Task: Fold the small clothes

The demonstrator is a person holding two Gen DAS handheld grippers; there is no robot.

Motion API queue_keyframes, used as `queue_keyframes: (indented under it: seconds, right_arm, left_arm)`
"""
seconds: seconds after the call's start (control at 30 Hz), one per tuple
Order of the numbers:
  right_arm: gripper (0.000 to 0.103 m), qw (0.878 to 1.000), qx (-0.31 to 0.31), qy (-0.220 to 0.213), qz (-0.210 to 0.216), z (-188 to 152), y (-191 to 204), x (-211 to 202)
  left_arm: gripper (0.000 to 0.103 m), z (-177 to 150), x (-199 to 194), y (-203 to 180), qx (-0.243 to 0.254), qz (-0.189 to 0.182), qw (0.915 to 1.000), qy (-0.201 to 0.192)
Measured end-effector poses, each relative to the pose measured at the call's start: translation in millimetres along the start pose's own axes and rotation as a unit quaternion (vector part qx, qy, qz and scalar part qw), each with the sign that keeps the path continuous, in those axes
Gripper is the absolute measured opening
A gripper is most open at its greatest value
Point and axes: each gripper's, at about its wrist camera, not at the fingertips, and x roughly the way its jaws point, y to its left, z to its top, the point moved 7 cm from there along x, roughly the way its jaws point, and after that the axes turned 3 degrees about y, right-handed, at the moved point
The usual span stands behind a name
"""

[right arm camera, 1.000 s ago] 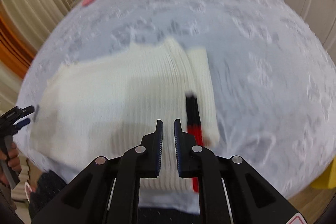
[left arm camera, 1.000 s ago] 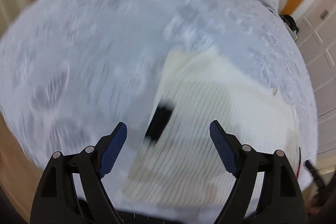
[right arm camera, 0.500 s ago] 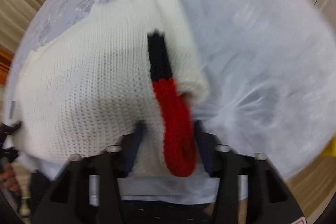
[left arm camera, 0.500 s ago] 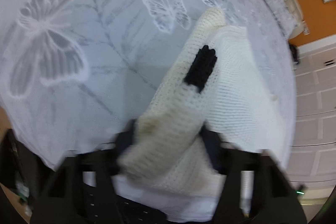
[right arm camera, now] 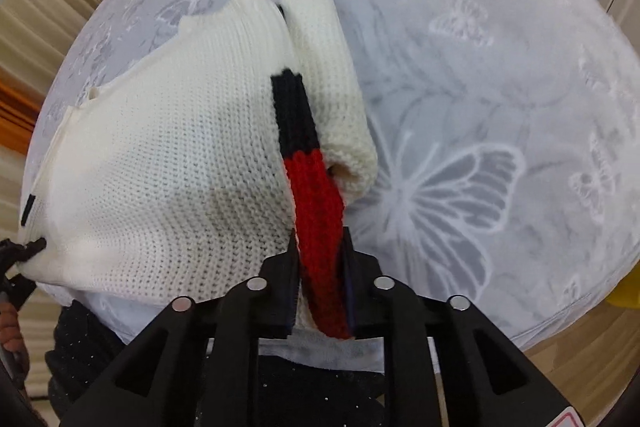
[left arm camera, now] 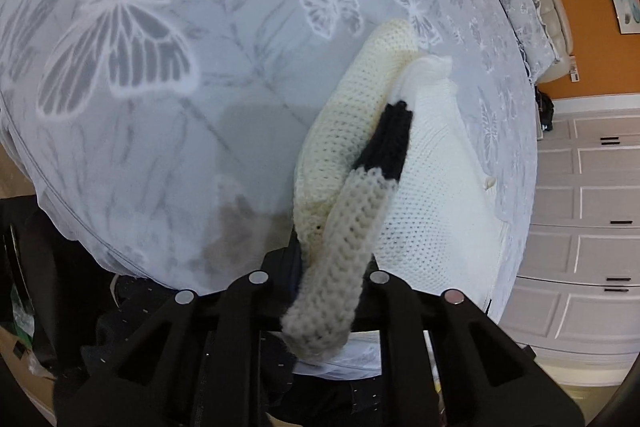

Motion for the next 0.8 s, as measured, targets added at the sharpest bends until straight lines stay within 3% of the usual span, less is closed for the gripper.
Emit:
queue_keyframes:
  seconds: [0.07,0.13,0.23,0.27,0.4,0.6,0.73,0.8]
  right_arm:
    - [0.021,1.0,-0.011,-0.02,-0.014,4,2,-14]
    - [0.021,0.998,-0.023,-0.041,-0.03,11,0,-31]
    - [0.025,0.997,-0.016,-0.07,-0.026,18,-6,-52]
    - [0.031,0.997,-0.008,-0.078,-0.021,21,-10,-59]
    - [0.033,0.995,0.0,-0.095,-0.005,27,-12,-73]
    - [0.033,0.994,0.012,-0.1,0.034,25,-11,-72]
    - [0.035,0.993,0.028,-0.085,0.072,25,-14,-64]
    - [0.037,0.991,0.036,-0.071,0.106,26,-14,-59]
  left_arm:
    - [0.015,-1,-14,-28,0.033,-0.005,0.9993,-0.018]
    - [0.015,-6,-35,-77,0.101,-0.01,0.9938,-0.045]
    - [0.015,-28,-55,-156,0.197,-0.035,0.9776,-0.064]
    - [0.015,-39,-57,-186,0.23,-0.044,0.97,-0.066]
    - [0.015,-79,-33,-250,0.298,-0.06,0.9519,-0.043]
    - [0.015,-133,42,-278,0.348,-0.026,0.937,0.02]
    - [0.017,-168,95,-259,0.365,0.021,0.9286,0.066]
    - [0.024,-177,114,-245,0.37,0.045,0.925,0.075]
